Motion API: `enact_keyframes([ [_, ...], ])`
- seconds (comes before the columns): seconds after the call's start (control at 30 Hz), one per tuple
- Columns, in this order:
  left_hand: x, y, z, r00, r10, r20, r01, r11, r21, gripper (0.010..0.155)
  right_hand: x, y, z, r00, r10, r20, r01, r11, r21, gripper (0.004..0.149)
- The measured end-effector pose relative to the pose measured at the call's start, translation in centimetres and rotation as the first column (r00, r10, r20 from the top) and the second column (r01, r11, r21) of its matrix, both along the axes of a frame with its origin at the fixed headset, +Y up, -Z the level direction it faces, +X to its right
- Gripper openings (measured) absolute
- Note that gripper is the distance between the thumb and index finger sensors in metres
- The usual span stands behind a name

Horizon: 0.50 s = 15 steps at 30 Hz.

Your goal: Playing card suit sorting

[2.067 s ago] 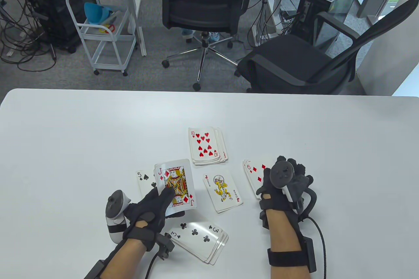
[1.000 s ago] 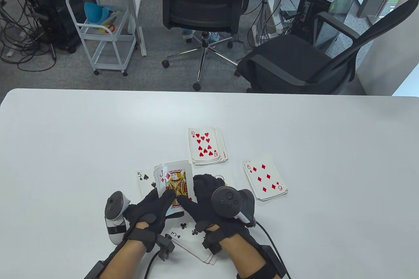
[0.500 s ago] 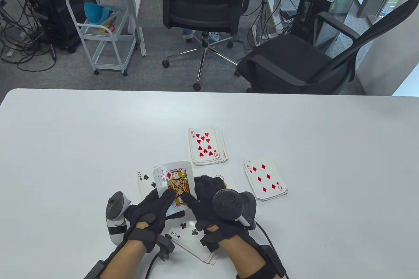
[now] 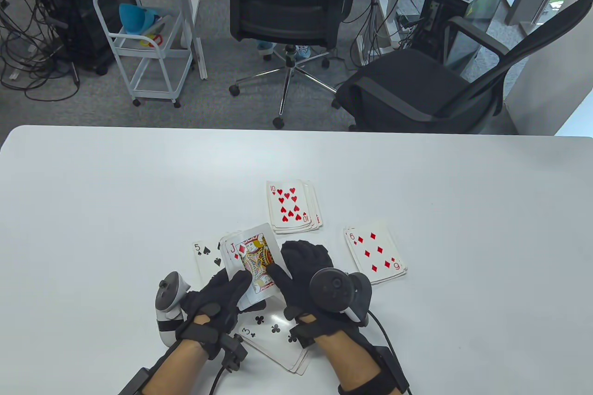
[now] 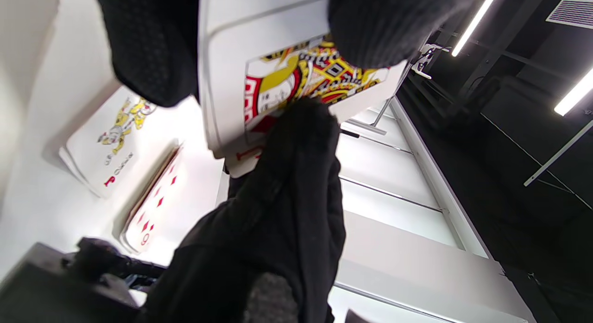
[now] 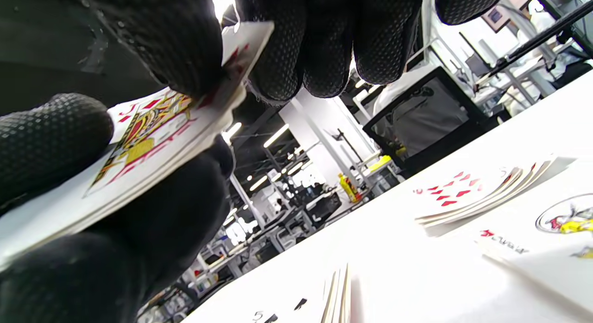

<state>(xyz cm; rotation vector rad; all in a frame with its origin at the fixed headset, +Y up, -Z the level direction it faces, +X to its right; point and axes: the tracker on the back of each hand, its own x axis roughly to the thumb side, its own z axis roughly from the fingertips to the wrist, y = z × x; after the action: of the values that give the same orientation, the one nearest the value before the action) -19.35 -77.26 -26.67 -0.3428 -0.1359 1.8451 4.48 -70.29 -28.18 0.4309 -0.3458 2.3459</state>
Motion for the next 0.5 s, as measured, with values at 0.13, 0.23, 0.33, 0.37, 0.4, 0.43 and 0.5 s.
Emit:
enact_keyframes([
  [0.13, 0.1, 0.1, 0.0, 0.999, -0.048, 0.003, 0.048, 0.999, 0.024, 0.052, 0.4, 0.1, -0.2, 1.000, 0.001, 0.015, -0.001, 1.000, 0.003, 0.043],
  [0.23, 0.3, 0.0, 0.1, 0.999, -0.047, 0.006, 0.047, 0.999, 0.017, 0.051, 0.8, 0.2, -0.2, 0.999, -0.004, 0.032, 0.004, 1.000, 0.006, 0.041],
  [0.33, 0.2, 0.0, 0.1, 0.998, -0.062, -0.006, 0.062, 0.998, 0.019, 0.050, 1.4, 0.4, -0.4, 0.998, -0.004, 0.064, 0.003, 1.000, 0.014, 0.039],
  [0.37, 0.2, 0.0, 0.1, 0.998, -0.061, -0.011, 0.061, 0.998, 0.018, 0.050, 1.8, 0.6, -0.5, 0.997, -0.005, 0.081, 0.004, 1.000, 0.016, 0.039],
  [0.4, 0.1, 0.0, 0.2, 0.998, -0.062, -0.019, 0.062, 0.998, 0.015, 0.050, 2.3, 0.6, -0.7, 0.995, -0.004, 0.096, 0.003, 1.000, 0.011, 0.039],
  [0.43, 0.0, 0.1, 0.1, 0.997, -0.070, -0.024, 0.070, 0.997, 0.013, 0.050, 2.7, 0.7, -0.9, 0.994, -0.002, 0.110, 0.002, 1.000, -0.002, 0.039],
  [0.5, -0.2, 0.0, 0.0, 0.995, -0.094, -0.031, 0.095, 0.995, 0.015, 0.049, 4.4, 0.8, -1.5, 0.984, 0.002, 0.176, 0.005, 0.999, -0.042, 0.039],
])
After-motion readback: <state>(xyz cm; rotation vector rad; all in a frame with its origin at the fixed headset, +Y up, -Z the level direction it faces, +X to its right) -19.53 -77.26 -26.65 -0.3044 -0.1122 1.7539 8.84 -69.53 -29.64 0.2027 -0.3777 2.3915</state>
